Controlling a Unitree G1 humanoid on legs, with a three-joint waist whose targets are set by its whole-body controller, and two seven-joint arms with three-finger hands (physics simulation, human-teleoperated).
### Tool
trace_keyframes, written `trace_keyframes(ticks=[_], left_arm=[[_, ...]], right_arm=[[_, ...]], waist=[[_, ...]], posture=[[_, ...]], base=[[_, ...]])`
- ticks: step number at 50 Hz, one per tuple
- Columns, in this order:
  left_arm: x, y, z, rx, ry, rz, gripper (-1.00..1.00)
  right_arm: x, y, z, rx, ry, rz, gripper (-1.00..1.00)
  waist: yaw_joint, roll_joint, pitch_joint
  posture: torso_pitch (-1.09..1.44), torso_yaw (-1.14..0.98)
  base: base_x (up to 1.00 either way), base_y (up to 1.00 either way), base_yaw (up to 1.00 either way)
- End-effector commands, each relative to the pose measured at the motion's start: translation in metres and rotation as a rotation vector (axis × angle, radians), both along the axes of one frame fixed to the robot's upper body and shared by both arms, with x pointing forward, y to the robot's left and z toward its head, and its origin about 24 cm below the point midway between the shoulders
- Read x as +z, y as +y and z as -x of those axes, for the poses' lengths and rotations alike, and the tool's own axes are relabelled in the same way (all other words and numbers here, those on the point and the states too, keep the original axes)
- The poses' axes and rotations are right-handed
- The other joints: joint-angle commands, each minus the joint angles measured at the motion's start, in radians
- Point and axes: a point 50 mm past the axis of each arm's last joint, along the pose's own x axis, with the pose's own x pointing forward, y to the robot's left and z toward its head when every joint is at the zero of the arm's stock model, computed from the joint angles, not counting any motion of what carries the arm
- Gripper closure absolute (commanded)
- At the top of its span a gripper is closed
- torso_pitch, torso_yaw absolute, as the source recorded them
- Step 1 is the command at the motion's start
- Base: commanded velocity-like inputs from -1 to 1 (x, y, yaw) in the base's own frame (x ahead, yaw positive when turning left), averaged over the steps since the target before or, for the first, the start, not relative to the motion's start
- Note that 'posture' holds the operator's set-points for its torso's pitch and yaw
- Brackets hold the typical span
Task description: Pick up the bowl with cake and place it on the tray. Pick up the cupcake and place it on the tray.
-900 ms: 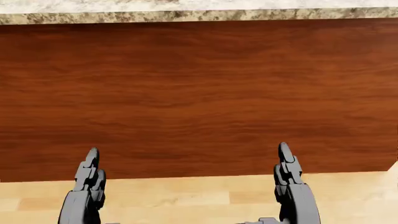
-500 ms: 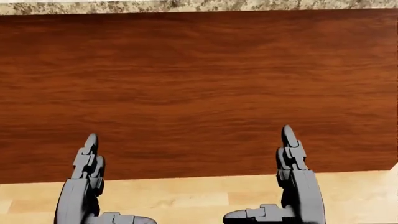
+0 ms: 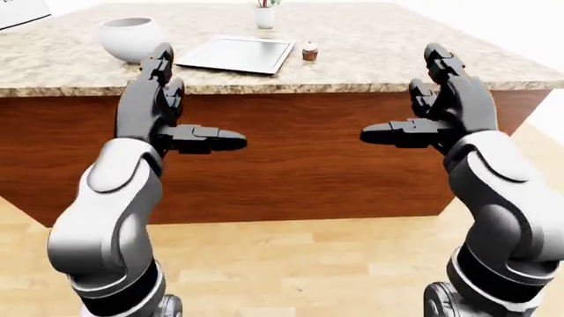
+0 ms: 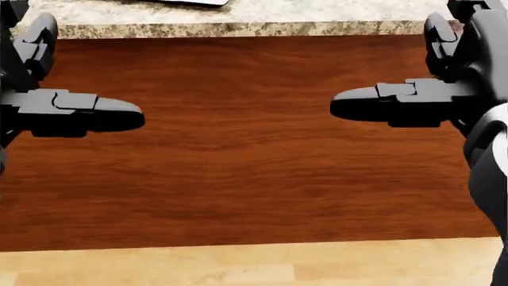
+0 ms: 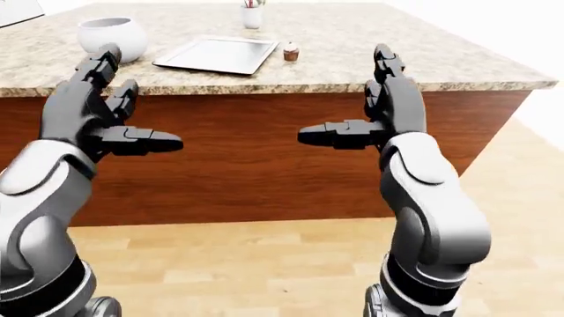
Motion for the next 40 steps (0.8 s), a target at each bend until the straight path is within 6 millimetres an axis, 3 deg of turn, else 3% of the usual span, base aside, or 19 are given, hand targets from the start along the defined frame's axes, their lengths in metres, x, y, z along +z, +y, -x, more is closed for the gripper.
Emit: trace_keyframes(ticks=[1,3,6,11,16,22,33,34,36,38,40], left_arm=[[0.019,-0.002,0.001,-0.012,-0.049,-0.009,-1.00],[0.036,-0.001,-0.001,-0.004,-0.070,-0.020,-1.00],[0.049,0.000,-0.001,-0.004,-0.081,-0.025,-1.00],[0.075,0.002,-0.001,0.000,-0.111,-0.021,-1.00],[0.094,0.005,0.003,-0.002,-0.133,0.010,-1.00],[0.107,0.008,0.005,-0.020,-0.137,0.055,-1.00],[0.097,0.013,0.002,0.013,-0.137,0.007,-1.00],[0.096,0.013,0.002,0.014,-0.136,0.008,-1.00],[0.095,0.013,0.001,0.016,-0.136,0.004,-1.00],[0.095,0.013,0.001,0.013,-0.131,0.015,-1.00],[0.092,0.012,0.000,0.010,-0.127,0.014,-1.00]], right_arm=[[0.016,0.001,0.002,0.005,-0.039,0.004,-1.00],[0.031,0.000,0.002,0.002,-0.044,0.007,-1.00],[0.043,0.000,-0.001,-0.003,-0.054,0.014,-1.00],[0.081,0.002,-0.002,0.003,-0.100,0.032,-1.00],[0.094,0.004,0.004,0.006,-0.124,0.024,-1.00],[0.096,0.008,0.006,0.015,-0.131,0.032,-1.00],[0.090,0.008,0.005,0.012,-0.147,0.044,-1.00],[0.090,0.008,0.006,0.011,-0.147,0.043,-1.00],[0.091,0.009,0.007,0.011,-0.154,0.045,-1.00],[0.090,0.008,0.006,0.008,-0.152,0.046,-1.00],[0.088,0.008,0.006,0.002,-0.143,0.053,-1.00]], waist=[[-0.001,0.001,-0.016],[0.000,0.001,-0.013],[0.000,0.001,-0.006],[0.000,0.003,0.001],[-0.001,0.005,0.011],[-0.001,0.005,0.014],[-0.002,0.009,0.010],[-0.005,0.016,-0.016],[-0.007,0.009,-0.017],[-0.006,-0.028,-0.016],[-0.006,-0.028,-0.028]], posture=[[0.00,0.00],[0.00,0.00],[0.00,0.00],[0.00,0.00],[0.00,0.00],[0.00,0.00],[0.00,0.00],[0.00,0.00],[0.00,0.00],[0.00,0.00],[0.00,0.00]], base=[[0.00,0.00,0.00],[0.00,0.00,0.00],[0.00,0.00,0.00],[0.00,0.00,0.00],[0.00,0.00,0.00],[0.00,0.00,0.00],[0.00,0.00,0.00],[0.00,0.16,0.00],[0.00,0.32,0.00],[0.00,0.46,0.00],[0.00,0.47,0.00]])
